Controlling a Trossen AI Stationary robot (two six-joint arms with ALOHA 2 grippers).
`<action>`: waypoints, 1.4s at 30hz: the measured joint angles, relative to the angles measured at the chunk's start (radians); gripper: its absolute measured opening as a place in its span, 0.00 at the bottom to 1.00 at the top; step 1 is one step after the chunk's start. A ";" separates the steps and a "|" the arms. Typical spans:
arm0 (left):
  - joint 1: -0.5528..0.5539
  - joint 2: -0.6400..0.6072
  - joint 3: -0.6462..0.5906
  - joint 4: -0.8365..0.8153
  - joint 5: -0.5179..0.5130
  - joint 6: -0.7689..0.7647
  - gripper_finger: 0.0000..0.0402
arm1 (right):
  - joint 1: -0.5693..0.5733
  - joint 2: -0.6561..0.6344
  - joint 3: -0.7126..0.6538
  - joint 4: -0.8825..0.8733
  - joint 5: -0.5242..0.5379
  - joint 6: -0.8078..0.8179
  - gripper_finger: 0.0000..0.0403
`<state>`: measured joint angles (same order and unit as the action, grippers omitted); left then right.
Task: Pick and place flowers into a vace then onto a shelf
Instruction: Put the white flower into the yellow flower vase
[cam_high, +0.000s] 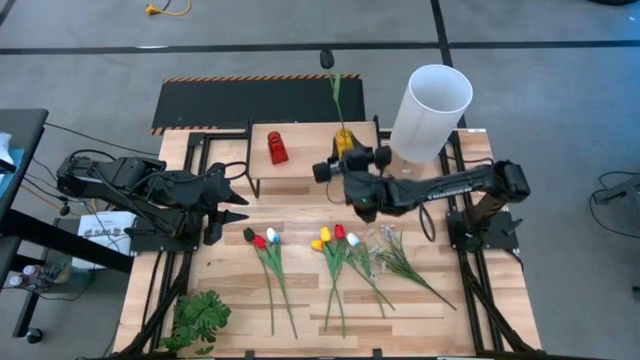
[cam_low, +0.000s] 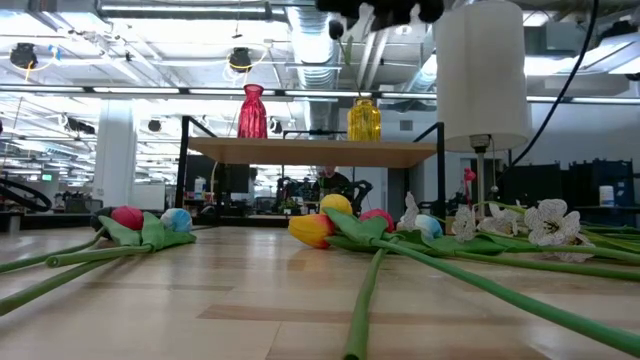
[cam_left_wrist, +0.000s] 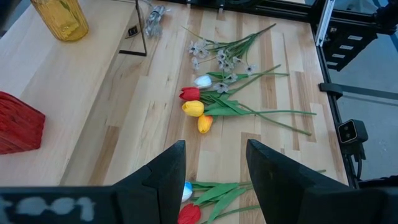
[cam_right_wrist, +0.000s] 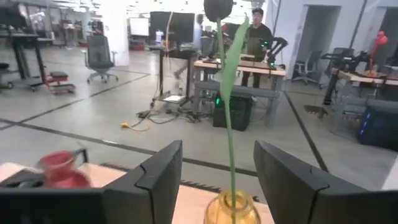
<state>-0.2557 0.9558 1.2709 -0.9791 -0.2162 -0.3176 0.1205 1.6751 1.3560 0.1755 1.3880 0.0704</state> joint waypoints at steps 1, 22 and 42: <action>0.000 0.000 0.000 0.000 0.000 0.000 0.39 | 0.019 -0.006 0.000 0.005 0.004 0.000 0.48; 0.000 0.000 0.000 0.008 -0.031 0.000 0.39 | 0.468 -0.246 0.001 -0.915 -0.560 0.898 0.32; 0.000 0.000 0.000 0.002 -0.041 0.000 0.39 | 0.848 -0.224 -0.030 -1.571 -1.215 1.395 0.29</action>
<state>-0.2558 0.9554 1.2709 -0.9769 -0.2576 -0.3180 0.9683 1.4510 1.3260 -1.3955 0.1728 1.4650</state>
